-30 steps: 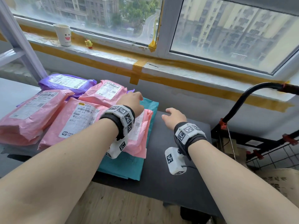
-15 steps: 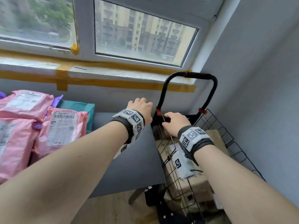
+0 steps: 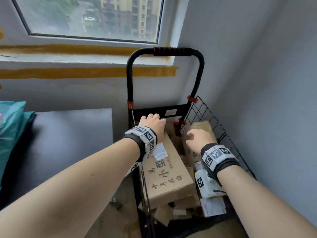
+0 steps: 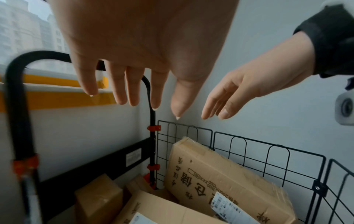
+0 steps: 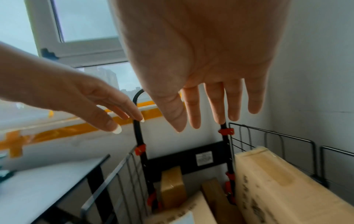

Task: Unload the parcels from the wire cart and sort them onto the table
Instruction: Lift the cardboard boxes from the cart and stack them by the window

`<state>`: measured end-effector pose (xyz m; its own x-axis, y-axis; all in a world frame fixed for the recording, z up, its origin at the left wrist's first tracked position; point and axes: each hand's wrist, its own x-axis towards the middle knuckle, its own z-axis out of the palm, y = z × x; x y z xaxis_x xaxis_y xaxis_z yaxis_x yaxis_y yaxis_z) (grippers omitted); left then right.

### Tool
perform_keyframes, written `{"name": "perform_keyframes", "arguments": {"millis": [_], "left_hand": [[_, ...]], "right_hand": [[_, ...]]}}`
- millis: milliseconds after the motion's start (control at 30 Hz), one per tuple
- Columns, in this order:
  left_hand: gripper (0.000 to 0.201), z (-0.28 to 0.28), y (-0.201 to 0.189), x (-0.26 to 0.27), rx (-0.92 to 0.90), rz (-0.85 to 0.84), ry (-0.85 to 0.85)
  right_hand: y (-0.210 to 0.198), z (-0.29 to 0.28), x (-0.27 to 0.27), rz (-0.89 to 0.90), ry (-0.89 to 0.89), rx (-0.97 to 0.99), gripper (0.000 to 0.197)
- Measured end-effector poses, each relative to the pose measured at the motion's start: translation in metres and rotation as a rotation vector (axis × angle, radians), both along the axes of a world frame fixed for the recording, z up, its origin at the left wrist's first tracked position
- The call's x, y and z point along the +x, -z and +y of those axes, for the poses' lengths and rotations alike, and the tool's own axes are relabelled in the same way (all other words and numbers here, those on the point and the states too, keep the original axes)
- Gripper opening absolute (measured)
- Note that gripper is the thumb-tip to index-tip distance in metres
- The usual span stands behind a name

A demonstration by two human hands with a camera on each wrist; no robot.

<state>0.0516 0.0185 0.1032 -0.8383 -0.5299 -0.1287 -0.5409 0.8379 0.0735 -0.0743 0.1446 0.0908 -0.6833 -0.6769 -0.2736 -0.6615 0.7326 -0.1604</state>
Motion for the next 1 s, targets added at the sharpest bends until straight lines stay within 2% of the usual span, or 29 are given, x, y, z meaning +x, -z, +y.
{"name": "perform_keyframes", "arguments": {"millis": [133, 233, 500, 667, 933, 1000], "left_hand": [[0.045, 0.031, 0.031, -0.074, 0.012, -0.065, -0.011], [0.041, 0.037, 0.054, -0.096, 0.041, -0.153, -0.061], [0.048, 0.019, 0.139, -0.084, 0.286, -0.381, -0.328], [0.046, 0.007, 0.194, -0.087, 0.487, -0.349, -0.526], [0.050, -0.003, 0.252, -0.084, 0.615, -0.342, -0.786], [0.052, -0.006, 0.263, -0.080, 0.640, -0.361, -0.877]], "right_hand": [[0.026, 0.026, -0.070, -0.048, -0.020, 0.048, 0.036], [0.048, 0.032, -0.101, -0.107, -0.042, 0.086, 0.035], [0.144, 0.015, -0.117, -0.447, -0.028, 0.178, 0.037], [0.191, 0.011, -0.123, -0.558, 0.023, 0.303, 0.042], [0.248, -0.009, -0.120, -0.718, 0.137, 0.263, 0.053], [0.264, -0.011, -0.116, -0.793, 0.199, 0.258, 0.066]]}}
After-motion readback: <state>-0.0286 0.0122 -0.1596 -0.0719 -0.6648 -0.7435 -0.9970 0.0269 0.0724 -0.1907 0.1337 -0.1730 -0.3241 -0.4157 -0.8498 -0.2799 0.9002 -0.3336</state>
